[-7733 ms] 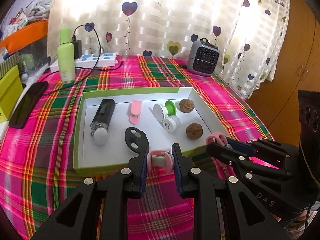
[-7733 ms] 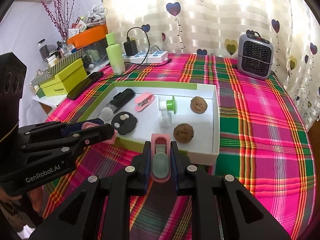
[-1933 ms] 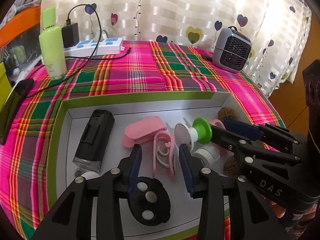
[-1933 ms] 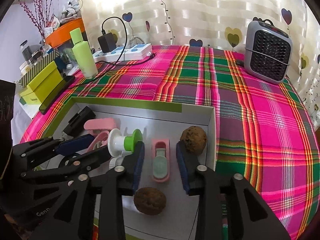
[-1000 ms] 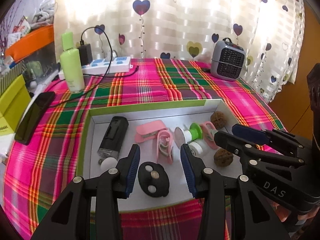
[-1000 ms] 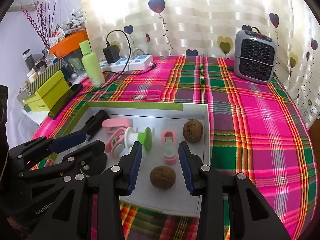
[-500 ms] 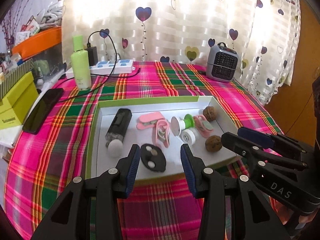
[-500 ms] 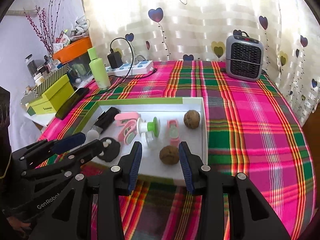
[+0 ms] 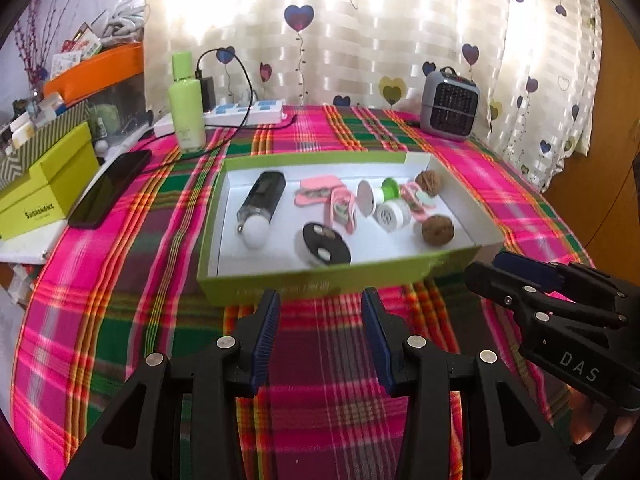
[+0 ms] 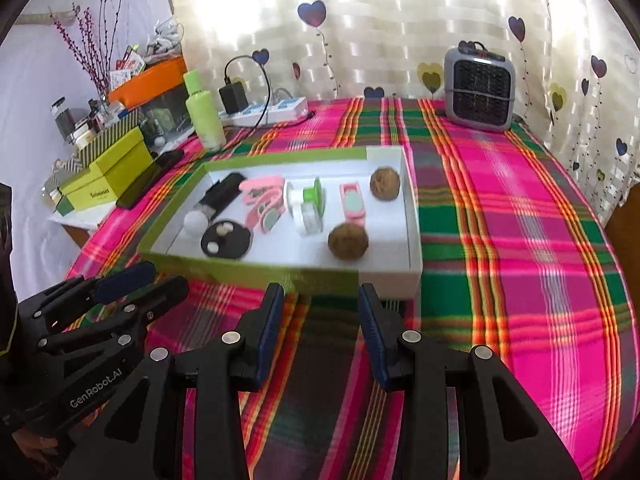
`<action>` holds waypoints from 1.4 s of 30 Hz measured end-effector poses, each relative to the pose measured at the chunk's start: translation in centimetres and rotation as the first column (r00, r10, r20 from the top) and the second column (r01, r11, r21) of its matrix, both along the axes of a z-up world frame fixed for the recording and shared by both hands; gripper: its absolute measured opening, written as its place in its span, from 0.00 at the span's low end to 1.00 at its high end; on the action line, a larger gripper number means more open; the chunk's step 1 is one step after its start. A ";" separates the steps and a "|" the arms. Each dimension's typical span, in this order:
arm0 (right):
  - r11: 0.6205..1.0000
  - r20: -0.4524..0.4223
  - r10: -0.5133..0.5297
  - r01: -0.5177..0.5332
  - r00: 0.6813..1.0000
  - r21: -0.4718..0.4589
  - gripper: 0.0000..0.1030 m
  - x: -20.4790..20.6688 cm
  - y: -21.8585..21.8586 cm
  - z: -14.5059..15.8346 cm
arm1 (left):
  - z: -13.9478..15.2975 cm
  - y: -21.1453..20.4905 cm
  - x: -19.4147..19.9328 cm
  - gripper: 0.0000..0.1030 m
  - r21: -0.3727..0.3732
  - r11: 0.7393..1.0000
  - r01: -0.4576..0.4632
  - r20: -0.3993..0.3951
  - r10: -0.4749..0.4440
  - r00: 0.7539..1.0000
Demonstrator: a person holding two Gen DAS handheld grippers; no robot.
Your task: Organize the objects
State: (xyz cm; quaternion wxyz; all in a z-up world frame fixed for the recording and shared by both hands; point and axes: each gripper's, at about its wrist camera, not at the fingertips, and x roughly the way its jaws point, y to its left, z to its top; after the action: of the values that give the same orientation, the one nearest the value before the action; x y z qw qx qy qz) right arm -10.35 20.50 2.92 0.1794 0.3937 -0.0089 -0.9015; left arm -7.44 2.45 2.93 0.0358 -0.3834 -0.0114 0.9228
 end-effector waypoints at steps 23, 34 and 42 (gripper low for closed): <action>0.992 0.055 -0.046 0.039 0.997 0.124 0.38 -0.2 -0.6 -2.7 | -2.5 -0.7 -1.0 0.49 -0.022 0.998 -0.054 0.099 0.056 0.994; 0.989 0.052 -0.063 0.055 0.997 0.139 0.38 -0.3 -0.5 -2.7 | -2.7 0.0 -1.2 0.57 -0.047 0.998 -0.037 0.106 0.042 0.993; 0.988 0.052 -0.063 0.055 0.997 0.145 0.39 -0.3 -0.5 -2.7 | -2.7 0.3 -1.4 0.63 -0.051 0.998 -0.028 0.109 0.033 0.993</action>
State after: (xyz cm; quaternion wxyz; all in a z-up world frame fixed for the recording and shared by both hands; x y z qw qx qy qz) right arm -10.68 20.00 0.18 0.1235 0.4302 0.0390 -0.8934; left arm -8.79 2.73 0.21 0.0115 -0.4343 0.0033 0.9007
